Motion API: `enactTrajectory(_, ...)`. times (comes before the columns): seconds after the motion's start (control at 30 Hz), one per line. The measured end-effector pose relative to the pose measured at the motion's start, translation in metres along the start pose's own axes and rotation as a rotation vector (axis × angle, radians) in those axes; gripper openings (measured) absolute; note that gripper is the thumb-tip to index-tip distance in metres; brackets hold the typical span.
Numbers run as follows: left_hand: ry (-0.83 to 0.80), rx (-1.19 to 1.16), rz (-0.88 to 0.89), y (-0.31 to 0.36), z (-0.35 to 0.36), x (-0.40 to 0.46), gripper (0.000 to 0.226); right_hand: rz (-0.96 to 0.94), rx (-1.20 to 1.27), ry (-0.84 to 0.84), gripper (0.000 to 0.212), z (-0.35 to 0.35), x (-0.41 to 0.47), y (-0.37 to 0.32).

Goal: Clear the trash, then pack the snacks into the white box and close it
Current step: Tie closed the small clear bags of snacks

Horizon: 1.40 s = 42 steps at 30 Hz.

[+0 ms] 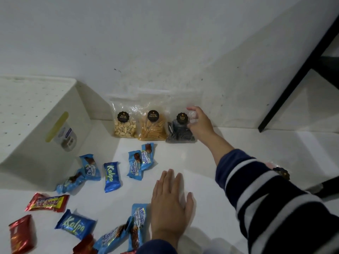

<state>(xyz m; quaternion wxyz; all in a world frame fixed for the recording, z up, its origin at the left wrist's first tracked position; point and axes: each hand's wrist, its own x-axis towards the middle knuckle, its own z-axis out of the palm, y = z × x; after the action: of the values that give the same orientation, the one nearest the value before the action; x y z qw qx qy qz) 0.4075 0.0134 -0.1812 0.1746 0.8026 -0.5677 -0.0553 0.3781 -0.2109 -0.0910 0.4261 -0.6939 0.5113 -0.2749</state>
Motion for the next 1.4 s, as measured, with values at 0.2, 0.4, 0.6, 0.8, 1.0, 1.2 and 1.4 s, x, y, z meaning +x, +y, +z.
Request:
enactTrajectory(0.2,0.007,-0.04,-0.028,0.001,0.0,0.0,0.062,0.0,-0.031,0.017,0.059,0.006,0.0,0.0)
enactTrajectory(0.4,0.025,0.0,-0.007,-0.001,0.0,0.001,0.065,0.048,-0.056,-0.027,0.05,-0.021,-0.046,0.004)
enactTrajectory(0.6,-0.037,0.0,-0.021,0.007,-0.009,-0.003,0.071,0.119,-0.289,-0.147,0.045,-0.081,-0.127,0.014)
enactTrajectory(0.8,-0.169,-0.267,0.238,0.084,-0.017,0.025,0.068,0.161,-0.557,-0.019,0.04,-0.159,-0.148,0.016)
enactTrajectory(1.0,-0.429,-0.315,0.465,0.164,0.006,0.054,0.092,0.225,-0.638,0.035,0.04,-0.182,-0.146,0.028)
enactTrajectory(1.2,-0.365,-0.433,0.395,0.164,0.014,0.051,0.058,0.243,-0.661,0.042,0.042,-0.181,-0.148,0.036)
enactTrajectory(1.4,-0.205,-0.413,0.212,0.124,-0.001,0.03,0.07,0.367,-0.609,0.067,0.049,-0.174,-0.149,0.022)
